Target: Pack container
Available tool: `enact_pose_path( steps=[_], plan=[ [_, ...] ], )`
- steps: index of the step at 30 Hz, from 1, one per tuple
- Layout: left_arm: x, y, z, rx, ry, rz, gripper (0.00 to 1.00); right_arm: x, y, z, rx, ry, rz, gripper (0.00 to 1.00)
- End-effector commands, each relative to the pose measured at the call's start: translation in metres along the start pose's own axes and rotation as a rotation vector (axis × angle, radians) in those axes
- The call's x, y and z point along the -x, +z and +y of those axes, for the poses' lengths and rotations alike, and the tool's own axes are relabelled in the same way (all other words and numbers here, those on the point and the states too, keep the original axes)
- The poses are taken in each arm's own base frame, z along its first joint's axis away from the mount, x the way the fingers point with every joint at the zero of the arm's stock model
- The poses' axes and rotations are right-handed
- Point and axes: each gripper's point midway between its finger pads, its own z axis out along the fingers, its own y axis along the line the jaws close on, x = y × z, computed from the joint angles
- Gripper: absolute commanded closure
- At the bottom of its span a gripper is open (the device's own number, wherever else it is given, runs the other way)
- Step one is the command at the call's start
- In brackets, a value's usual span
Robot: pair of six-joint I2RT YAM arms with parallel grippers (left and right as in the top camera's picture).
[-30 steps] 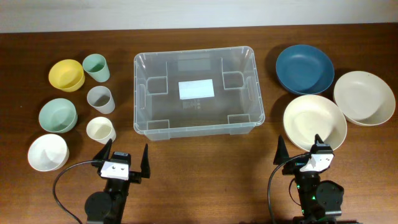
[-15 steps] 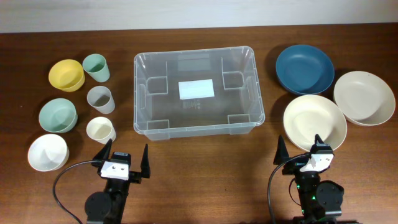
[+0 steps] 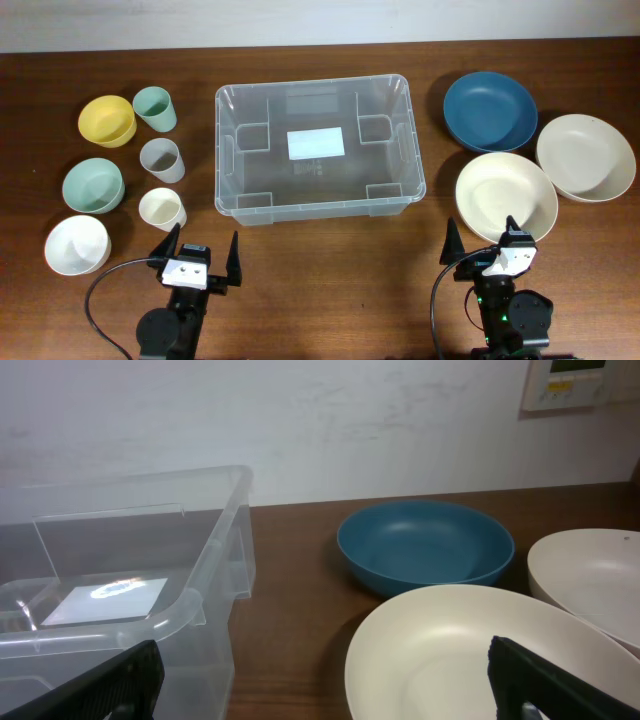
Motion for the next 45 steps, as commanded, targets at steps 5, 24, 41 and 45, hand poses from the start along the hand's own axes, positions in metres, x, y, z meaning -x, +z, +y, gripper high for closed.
enact_pose_path(
  steps=[5,24,41,45],
  plan=[
    [-0.001,0.0,0.003,0.014,-0.014,0.002,0.0,-0.002,0.0,-0.002,-0.013,0.004,0.0,0.01],
    [-0.001,0.0,0.003,0.013,-0.014,0.002,0.01,0.016,-0.006,0.036,0.202,0.002,-0.042,0.01],
    [-0.001,0.0,0.003,0.013,-0.014,0.002,0.0,0.144,-0.04,0.052,0.234,0.008,0.032,0.01],
    [-0.001,0.0,0.003,0.014,-0.014,0.002,0.0,0.164,-0.035,0.076,0.362,0.027,0.153,0.01]
  ],
)
